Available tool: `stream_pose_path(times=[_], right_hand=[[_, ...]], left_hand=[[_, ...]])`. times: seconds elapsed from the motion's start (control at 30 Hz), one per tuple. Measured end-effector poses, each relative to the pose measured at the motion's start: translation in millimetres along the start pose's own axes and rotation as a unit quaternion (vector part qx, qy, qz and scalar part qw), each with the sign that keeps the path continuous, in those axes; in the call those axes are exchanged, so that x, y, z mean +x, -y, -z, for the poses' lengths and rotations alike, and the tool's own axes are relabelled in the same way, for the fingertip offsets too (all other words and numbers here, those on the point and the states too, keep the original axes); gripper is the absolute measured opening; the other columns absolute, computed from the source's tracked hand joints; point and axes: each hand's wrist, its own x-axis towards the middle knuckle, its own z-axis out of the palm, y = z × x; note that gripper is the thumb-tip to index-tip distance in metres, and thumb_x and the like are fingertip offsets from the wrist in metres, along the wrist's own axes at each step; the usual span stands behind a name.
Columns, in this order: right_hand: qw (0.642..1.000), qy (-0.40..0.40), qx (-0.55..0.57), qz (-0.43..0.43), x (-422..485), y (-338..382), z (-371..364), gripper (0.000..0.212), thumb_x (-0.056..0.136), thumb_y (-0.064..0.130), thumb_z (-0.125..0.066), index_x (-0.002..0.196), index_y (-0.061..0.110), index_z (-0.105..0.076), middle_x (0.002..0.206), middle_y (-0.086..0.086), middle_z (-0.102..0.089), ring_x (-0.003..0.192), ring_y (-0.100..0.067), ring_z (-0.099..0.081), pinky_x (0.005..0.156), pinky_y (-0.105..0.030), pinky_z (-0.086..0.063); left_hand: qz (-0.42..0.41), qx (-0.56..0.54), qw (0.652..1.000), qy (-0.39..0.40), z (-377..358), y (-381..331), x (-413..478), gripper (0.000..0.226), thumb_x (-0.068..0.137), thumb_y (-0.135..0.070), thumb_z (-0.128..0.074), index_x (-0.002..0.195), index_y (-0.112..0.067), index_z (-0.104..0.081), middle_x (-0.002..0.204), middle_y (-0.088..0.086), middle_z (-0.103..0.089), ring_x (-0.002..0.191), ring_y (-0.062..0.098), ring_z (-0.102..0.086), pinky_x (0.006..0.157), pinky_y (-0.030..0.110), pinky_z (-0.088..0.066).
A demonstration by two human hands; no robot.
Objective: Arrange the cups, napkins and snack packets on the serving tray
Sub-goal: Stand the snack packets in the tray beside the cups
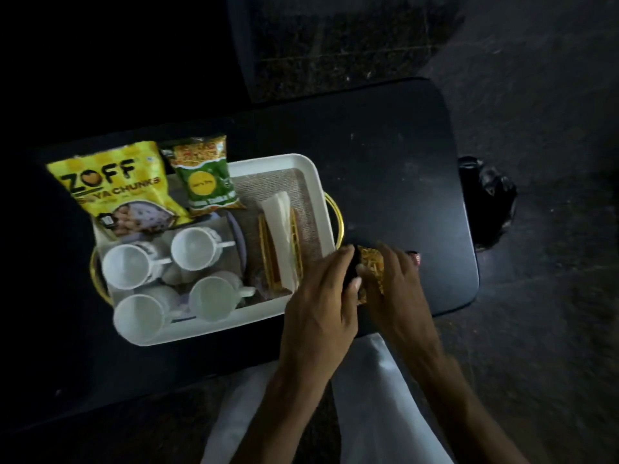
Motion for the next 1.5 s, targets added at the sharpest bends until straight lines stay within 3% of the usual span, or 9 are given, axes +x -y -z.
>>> stream_pose_path(times=[0.13,0.3,0.6,0.77,0.9,1.0,1.23,1.33,1.5], right_hand=[[1.000,-0.011,0.006,-0.024,-18,-43,2,0.047,0.094,0.020,-0.060,0.139,0.013,-0.047,0.144,-0.007,-0.044,0.132,-0.023,-0.041,0.103,-0.034,-0.046],[0.987,-0.023,0.094,-0.131,-19,-78,2,0.050,0.092,0.046,-0.055,0.132,0.017,-0.050,0.132,-0.007,-0.052,0.121,-0.021,-0.048,0.094,-0.036,-0.048],[0.960,-0.035,0.230,-0.153,-6,-96,9,0.045,0.085,0.042,-0.071,0.123,0.028,-0.053,0.097,0.019,-0.068,0.085,0.006,-0.067,0.072,-0.018,-0.057],[0.974,-0.031,0.211,-0.072,8,-85,36,0.030,0.082,0.033,-0.076,0.106,0.033,-0.058,0.086,0.026,-0.062,0.084,0.019,-0.060,0.064,-0.002,-0.046],[0.992,-0.042,0.109,0.049,16,-66,68,0.031,0.079,0.022,-0.079,0.107,0.023,-0.067,0.086,0.030,-0.050,0.088,0.027,-0.051,0.071,0.005,-0.037],[0.987,-0.060,0.081,0.122,22,-46,89,0.030,0.077,0.019,-0.081,0.104,0.019,-0.070,0.085,0.030,-0.046,0.086,0.031,-0.047,0.072,0.007,-0.033],[0.955,-0.103,0.231,0.155,41,6,112,0.050,0.073,0.045,-0.075,0.118,0.032,-0.060,0.107,0.022,-0.065,0.096,0.007,-0.064,0.080,-0.006,-0.048],[0.928,-0.079,0.346,0.116,56,25,101,0.071,0.065,0.045,-0.085,0.126,0.026,-0.055,0.117,0.013,-0.067,0.104,0.001,-0.066,0.086,-0.013,-0.051],[0.913,-0.066,0.390,0.106,88,59,68,0.047,0.080,0.024,-0.080,0.121,0.012,-0.061,0.111,0.001,-0.073,0.102,-0.013,-0.070,0.088,-0.038,-0.058]], left_hand=[[0.036,0.031,0.997,0.066,-49,-5,-21,0.043,0.101,-0.023,-0.056,0.142,-0.013,-0.054,0.143,0.005,-0.060,0.132,0.017,-0.057,0.106,0.026,-0.048],[0.083,0.084,0.987,0.106,-82,-4,-20,0.049,0.103,-0.031,-0.049,0.150,-0.020,-0.043,0.158,-0.004,-0.041,0.146,0.010,-0.039,0.111,0.019,-0.034],[0.105,0.060,0.990,0.074,-93,-6,-6,0.037,0.100,-0.025,-0.057,0.136,-0.016,-0.059,0.133,-0.001,-0.063,0.120,0.012,-0.060,0.096,0.021,-0.050],[0.073,0.072,0.995,0.010,-85,-5,4,0.025,0.098,-0.023,-0.059,0.123,-0.019,-0.064,0.118,-0.004,-0.067,0.109,0.010,-0.063,0.085,0.024,-0.054],[0.011,0.046,0.999,-0.019,-68,-5,24,0.059,0.094,-0.038,-0.064,0.147,-0.022,-0.046,0.151,-0.002,-0.047,0.141,0.007,-0.040,0.113,0.021,-0.037],[-0.035,0.008,0.999,0.038,-45,-6,48,0.077,0.089,-0.043,-0.070,0.155,-0.028,-0.033,0.154,-0.006,-0.045,0.142,0.000,-0.038,0.116,0.014,-0.032],[-0.062,-0.073,0.994,-0.052,5,-16,83,0.036,0.082,-0.026,-0.081,0.113,-0.013,-0.068,0.104,-0.004,-0.076,0.095,0.004,-0.070,0.082,0.022,-0.057],[-0.055,-0.093,0.988,-0.107,32,-21,90,0.032,0.086,-0.036,-0.074,0.110,-0.017,-0.066,0.100,-0.011,-0.074,0.093,0.002,-0.070,0.079,0.018,-0.057],[-0.051,-0.076,0.983,-0.161,67,-7,108,0.035,0.090,-0.034,-0.072,0.116,-0.012,-0.065,0.107,-0.004,-0.073,0.101,0.006,-0.068,0.086,0.028,-0.058]])
